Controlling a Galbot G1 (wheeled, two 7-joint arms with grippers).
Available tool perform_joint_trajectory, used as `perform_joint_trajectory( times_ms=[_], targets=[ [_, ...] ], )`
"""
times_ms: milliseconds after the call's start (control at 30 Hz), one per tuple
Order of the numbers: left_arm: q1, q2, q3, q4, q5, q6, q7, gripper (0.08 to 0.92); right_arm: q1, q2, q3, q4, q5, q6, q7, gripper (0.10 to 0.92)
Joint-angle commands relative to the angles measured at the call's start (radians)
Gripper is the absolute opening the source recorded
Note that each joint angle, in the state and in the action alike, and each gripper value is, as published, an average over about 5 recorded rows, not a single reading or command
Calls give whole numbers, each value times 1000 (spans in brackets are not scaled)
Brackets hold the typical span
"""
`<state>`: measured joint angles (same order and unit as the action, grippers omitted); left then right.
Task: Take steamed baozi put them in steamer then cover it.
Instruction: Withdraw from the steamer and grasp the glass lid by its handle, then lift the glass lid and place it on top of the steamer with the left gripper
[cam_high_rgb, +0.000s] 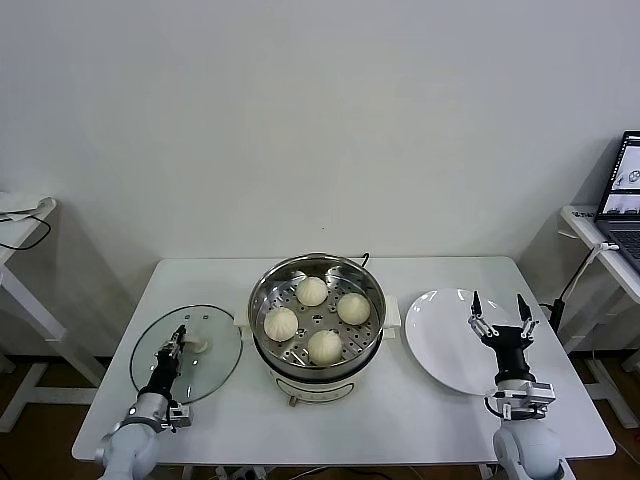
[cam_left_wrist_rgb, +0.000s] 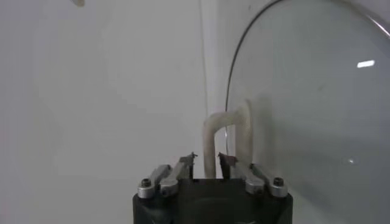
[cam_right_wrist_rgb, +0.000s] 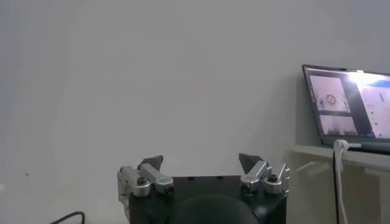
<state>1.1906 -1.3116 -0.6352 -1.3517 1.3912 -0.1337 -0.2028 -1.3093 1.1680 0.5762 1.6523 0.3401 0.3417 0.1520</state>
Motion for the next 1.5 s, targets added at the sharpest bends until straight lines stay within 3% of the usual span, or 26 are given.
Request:
perform_joint_trajectory(
  times_ms=[33, 333, 567, 733, 900, 1167, 1500],
  targets=[
    [33, 7, -26, -100, -3, -6, -10, 229, -1, 2, 1, 2, -1, 1, 0, 823],
    [125, 59, -138, -419, -20, -4, 15, 195, 1, 23, 0, 4, -6, 4, -3, 823],
    [152, 97, -175, -684, -94, 63, 96, 195, 2, 44, -6, 5, -16, 5, -5, 823],
    [155, 119, -65, -851, -174, 148, 177, 195, 3, 50, -5, 10, -17, 5, -5, 823],
    [122, 122, 176, -955, -227, 300, 237, 195, 3, 57, 0, 13, -19, 4, -5, 823],
    [5, 43, 577, -928, -174, 523, 323, 195, 6, 81, 11, 0, -29, 4, -5, 823],
    [-144, -96, 747, -701, 37, 682, 522, 195, 16, 100, 29, -27, -37, 5, -4, 823]
  ],
)
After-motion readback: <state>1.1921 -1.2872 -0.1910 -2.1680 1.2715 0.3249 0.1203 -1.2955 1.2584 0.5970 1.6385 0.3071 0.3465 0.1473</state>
